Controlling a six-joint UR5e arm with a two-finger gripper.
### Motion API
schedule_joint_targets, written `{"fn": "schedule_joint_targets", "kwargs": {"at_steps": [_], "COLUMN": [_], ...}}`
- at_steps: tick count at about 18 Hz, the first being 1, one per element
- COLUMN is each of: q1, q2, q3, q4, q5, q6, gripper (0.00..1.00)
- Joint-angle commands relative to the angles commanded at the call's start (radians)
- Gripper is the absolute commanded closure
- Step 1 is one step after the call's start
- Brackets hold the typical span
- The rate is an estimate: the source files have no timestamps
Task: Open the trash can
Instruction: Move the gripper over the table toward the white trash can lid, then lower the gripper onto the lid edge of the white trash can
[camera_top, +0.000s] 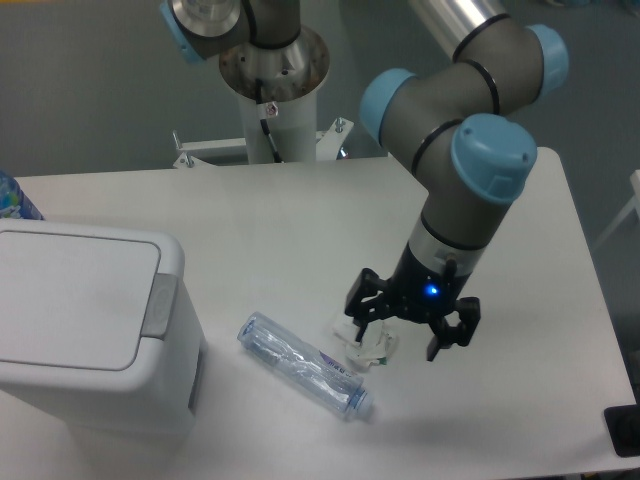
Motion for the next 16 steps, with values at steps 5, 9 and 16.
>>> {"fn": "schedule_joint_targets", "kwargs": {"at_steps": [5, 9, 16], "q1": [-0.032, -0.077, -0.156], "q2": [0.055, 0.089, 0.111], "q3": [-0.029, -0.044, -0.048], "q4": [0.0, 0.0, 0.055], "q5": [-0.04, -0.042, -0.04], "q6": [-0.051, -0.074, -0.187], "gripper": [0.0, 0.0, 0.0]}}
